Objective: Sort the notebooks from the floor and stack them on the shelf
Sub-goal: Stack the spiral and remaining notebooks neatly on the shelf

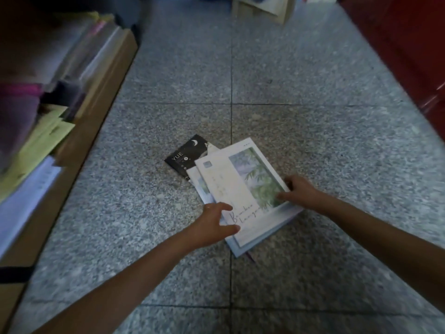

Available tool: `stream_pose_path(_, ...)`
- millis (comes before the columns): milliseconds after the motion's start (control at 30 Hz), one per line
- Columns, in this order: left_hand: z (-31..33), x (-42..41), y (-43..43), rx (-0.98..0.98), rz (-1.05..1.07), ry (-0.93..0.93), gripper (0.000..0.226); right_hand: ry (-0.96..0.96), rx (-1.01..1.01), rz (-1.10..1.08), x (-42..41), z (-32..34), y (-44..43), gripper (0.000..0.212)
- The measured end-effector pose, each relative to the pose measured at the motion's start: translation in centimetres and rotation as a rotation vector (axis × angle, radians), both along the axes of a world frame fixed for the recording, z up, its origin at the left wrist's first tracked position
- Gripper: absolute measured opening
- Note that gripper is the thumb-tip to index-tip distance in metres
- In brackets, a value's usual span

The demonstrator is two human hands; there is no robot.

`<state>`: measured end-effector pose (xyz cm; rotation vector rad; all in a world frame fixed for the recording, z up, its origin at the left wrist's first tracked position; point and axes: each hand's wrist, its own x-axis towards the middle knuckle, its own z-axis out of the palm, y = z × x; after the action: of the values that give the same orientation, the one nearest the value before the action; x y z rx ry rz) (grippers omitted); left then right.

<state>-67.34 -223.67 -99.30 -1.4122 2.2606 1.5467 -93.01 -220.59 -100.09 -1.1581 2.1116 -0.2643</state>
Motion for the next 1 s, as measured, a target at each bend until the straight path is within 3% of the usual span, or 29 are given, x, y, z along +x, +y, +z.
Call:
stream_pose_path(200,-1.3,-0.6,1.0,0.15,0.047,0.033,0.057,-0.028,-0.019,0.011,-0.1,-0.6,-0.3,0.045)
stream_pose_path(367,-1.1,-1.6,1.1,0.245,0.341,0.175,0.053,-0.081,-0.022,-0.072,0.2,0.1,-0.5,0.049)
stream_pose_path(533,-1.3,-2.0,0.3,0.317,0.413,0.223,0.058,-0.064,-0.145,-0.075,0.9,0.4,-0.5,0.041)
stream_pose_path(667,-1.2,-2.1,0.0,0.353,0.48,0.231,0.057,-0.195,-0.232,-0.112,1.0,1.1,-0.1,0.024)
stream_pose_path(867,-1.6,-1.8,-0.5,0.436,0.67,0.316,0.079,-0.35,-0.302,-0.063,1.3,3.4,0.2,0.028)
stream_pose_path(933,-0.7,-1.6,0.1,0.472,0.703,0.397,0.074,-0.378,-0.369,-0.082,1.5,4.6,0.0,0.026)
stream_pose_path(1000,0.7,-1.3,0.8,0.531,0.649,0.532,0.056,-0.443,-0.439,-0.134,1.7,5.6,-0.3,0.024)
